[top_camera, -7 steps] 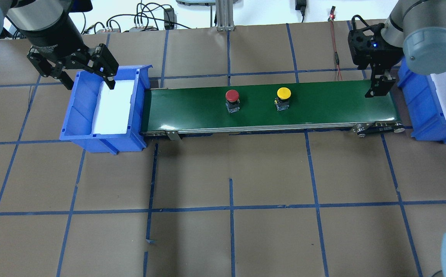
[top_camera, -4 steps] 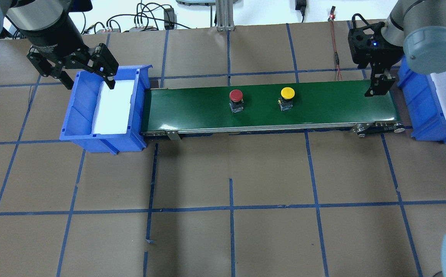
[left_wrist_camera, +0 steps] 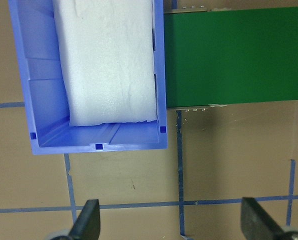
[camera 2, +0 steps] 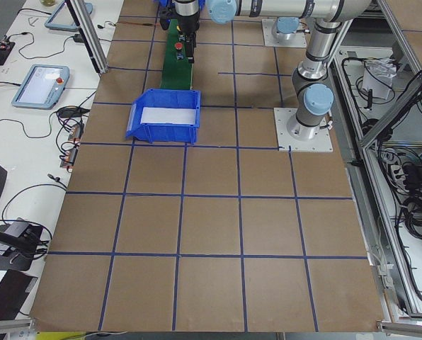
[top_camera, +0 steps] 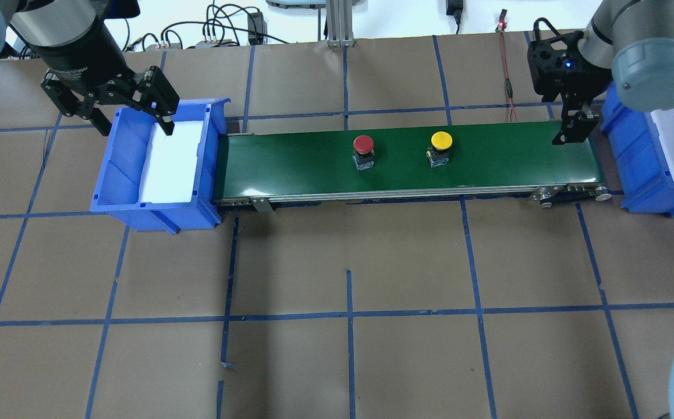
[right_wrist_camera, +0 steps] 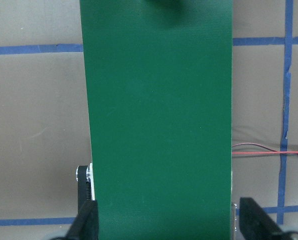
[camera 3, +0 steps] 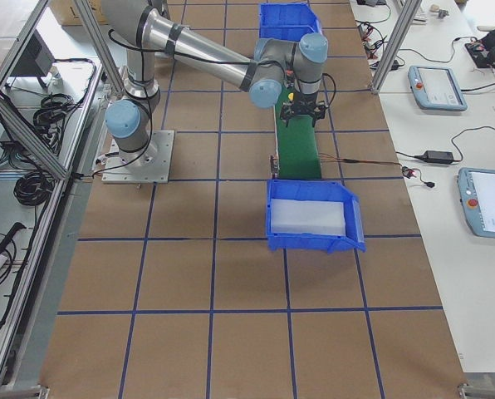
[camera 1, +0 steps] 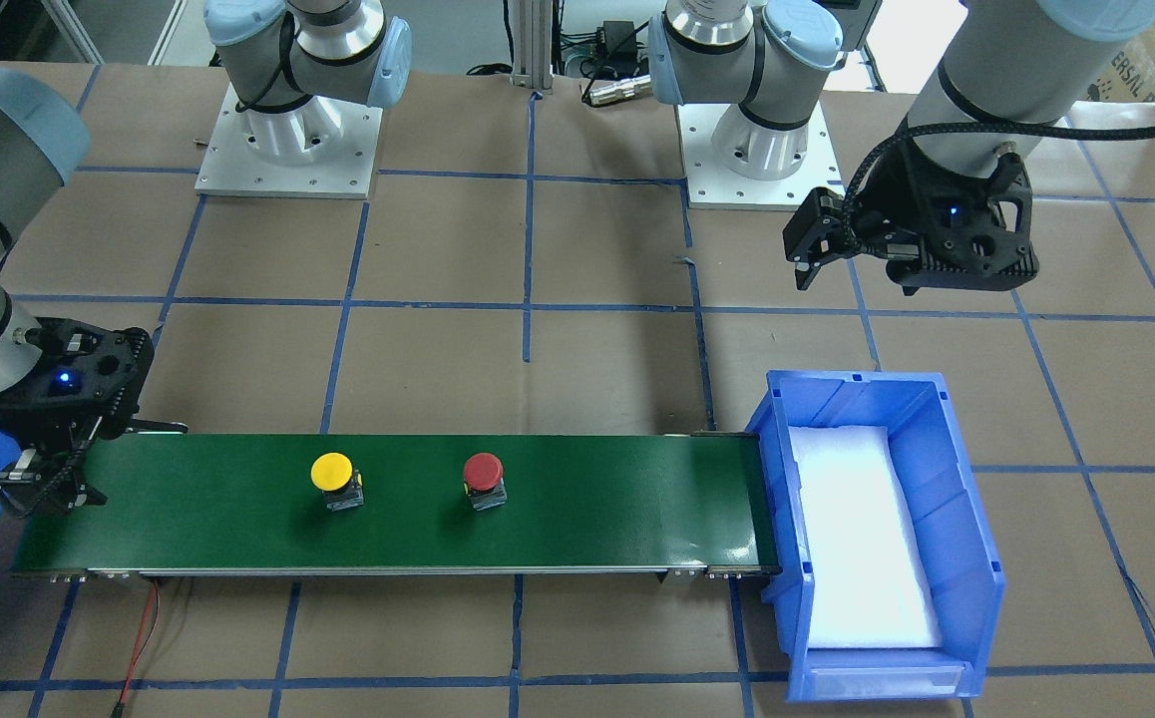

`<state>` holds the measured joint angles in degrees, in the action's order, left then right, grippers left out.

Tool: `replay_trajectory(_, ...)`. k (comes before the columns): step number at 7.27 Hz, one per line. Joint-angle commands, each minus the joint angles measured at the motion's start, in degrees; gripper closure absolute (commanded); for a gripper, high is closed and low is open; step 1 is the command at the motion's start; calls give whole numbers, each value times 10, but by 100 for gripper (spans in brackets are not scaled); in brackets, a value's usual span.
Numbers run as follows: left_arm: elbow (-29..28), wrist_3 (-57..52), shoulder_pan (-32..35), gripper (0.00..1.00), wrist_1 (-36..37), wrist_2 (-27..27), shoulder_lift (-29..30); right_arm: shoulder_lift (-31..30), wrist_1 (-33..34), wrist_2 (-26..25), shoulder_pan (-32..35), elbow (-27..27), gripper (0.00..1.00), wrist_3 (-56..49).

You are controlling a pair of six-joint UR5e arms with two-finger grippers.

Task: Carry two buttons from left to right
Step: 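Hold the right gripper open above the belt as the buttons approach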

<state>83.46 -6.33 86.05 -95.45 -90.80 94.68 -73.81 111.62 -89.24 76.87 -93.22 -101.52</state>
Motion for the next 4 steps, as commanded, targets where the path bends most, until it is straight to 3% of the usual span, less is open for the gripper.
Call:
replay_trajectory(1, 1, 0, 0, 0, 0, -1, -4, 0, 0, 1, 0, -2, 0, 1)
replay_trajectory(4, -1, 0, -1, 0, 4, -1, 1, -5, -2, 0, -1, -2, 0, 4)
